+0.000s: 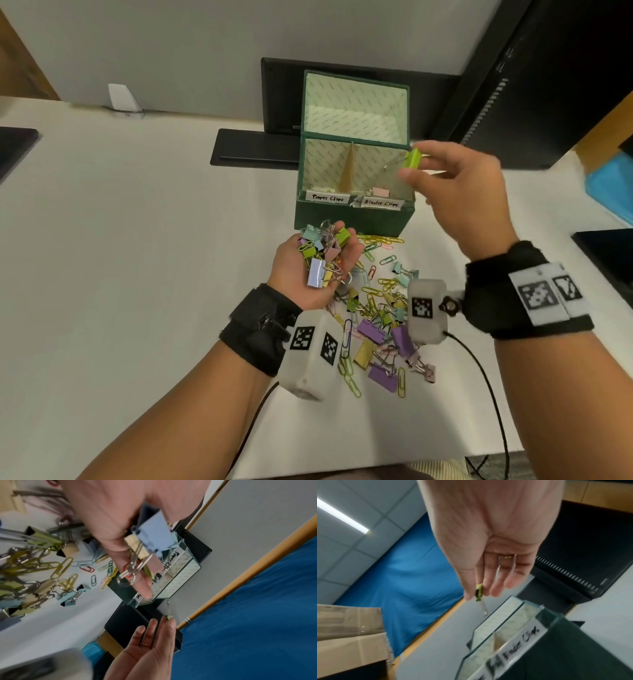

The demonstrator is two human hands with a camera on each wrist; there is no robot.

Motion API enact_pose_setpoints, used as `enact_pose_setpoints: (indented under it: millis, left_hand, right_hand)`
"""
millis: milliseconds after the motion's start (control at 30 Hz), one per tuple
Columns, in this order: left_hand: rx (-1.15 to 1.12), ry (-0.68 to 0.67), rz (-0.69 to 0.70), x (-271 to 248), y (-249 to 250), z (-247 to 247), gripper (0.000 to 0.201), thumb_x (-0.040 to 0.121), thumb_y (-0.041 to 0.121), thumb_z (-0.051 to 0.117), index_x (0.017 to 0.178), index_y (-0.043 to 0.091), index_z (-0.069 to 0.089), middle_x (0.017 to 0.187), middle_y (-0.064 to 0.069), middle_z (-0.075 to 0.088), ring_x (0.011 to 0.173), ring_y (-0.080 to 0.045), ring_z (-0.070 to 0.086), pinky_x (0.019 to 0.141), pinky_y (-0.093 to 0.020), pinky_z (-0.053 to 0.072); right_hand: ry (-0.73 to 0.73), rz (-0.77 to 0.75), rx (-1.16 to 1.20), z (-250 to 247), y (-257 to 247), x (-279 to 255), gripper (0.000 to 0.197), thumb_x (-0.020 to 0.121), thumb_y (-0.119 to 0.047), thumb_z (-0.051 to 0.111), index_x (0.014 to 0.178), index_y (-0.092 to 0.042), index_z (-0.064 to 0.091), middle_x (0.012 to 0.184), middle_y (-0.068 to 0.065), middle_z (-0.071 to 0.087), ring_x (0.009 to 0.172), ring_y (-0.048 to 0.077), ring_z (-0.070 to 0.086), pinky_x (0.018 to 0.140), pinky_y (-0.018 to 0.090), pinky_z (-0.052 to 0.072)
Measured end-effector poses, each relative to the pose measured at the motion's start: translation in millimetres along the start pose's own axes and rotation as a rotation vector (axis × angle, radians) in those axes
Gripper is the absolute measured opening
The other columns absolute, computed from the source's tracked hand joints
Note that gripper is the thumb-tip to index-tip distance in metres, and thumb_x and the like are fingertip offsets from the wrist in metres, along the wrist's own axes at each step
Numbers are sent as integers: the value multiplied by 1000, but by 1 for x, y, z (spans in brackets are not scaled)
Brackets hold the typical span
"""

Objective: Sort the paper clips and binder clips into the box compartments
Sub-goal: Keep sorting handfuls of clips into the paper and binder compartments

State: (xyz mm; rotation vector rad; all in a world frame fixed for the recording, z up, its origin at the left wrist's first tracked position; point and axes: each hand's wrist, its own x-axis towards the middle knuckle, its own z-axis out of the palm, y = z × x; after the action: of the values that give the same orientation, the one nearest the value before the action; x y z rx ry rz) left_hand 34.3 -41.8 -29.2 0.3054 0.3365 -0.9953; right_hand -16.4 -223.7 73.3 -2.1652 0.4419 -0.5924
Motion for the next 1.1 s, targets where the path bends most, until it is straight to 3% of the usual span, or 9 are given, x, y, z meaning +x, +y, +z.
enact_pose_setpoints:
  millis: [133,267,367,500,667,800,867,967,1100]
  left_hand:
    - [-4,-11,-8,-1,-1,2,46,99,30,34,99,0,68,89,-19,71,72,-32,72,55,-41,59]
    - [-14,-5,13,0,-1,0,44,98,31,35,109,2,65,95,-18,69,72,-31,72,61,-42,61]
    - [22,-5,15,0,0,0,43,98,30,34,107,2,65,91,-19,71,70,-30,71,62,-41,61]
    - [63,37,49,0,6,0,42,98,29,35,101,2,68,89,-17,72,69,-28,71,59,-39,60]
    - [71,123,53,-1,10,6,43,99,29,33,96,2,67,81,-16,72,64,-27,70,52,-34,58]
    - [341,-83,143,-9,10,4,56,98,23,15,115,-8,59,101,-28,68,95,-37,67,84,-41,52]
    - [495,-38,273,-14,11,8,60,100,17,10,99,-11,64,92,-26,69,89,-32,69,77,-36,54]
    - [362,51,183,-12,4,13,59,100,5,24,55,4,64,47,-6,60,42,-14,62,39,-17,47]
    - [326,41,189,-1,3,9,51,86,19,37,45,7,65,48,-9,59,43,-21,63,40,-23,50]
  right_hand:
    - [-28,37,-85,5,14,23,44,83,-31,76,125,-19,66,106,-2,72,98,10,67,87,39,58]
    - [-54,32,-177,12,15,30,53,84,-33,76,133,-19,61,118,0,68,104,10,60,94,34,53]
    - [-142,49,-301,11,15,28,61,85,-33,75,141,-24,52,129,-1,61,106,11,51,85,28,44]
    - [-149,-4,-267,2,3,18,34,89,-32,70,123,-29,65,111,-8,65,98,13,60,82,28,52]
    - [-411,-118,-252,-3,-31,-10,30,87,-43,68,116,-37,66,100,-20,67,87,0,62,72,14,46]
    - [-654,-163,-298,15,-44,-38,37,80,-42,77,115,-41,65,95,-19,67,79,-2,59,68,13,46]
    - [-710,-197,-375,28,-41,-49,43,76,-40,81,116,-39,66,94,-17,65,79,-2,58,70,15,46]
    - [-691,-276,-485,41,-35,-58,50,72,-42,82,119,-37,65,89,-20,52,87,4,55,77,25,48]
    - [-611,-343,-587,53,-33,-63,48,72,-47,78,117,-40,64,94,-14,46,91,12,50,70,28,43]
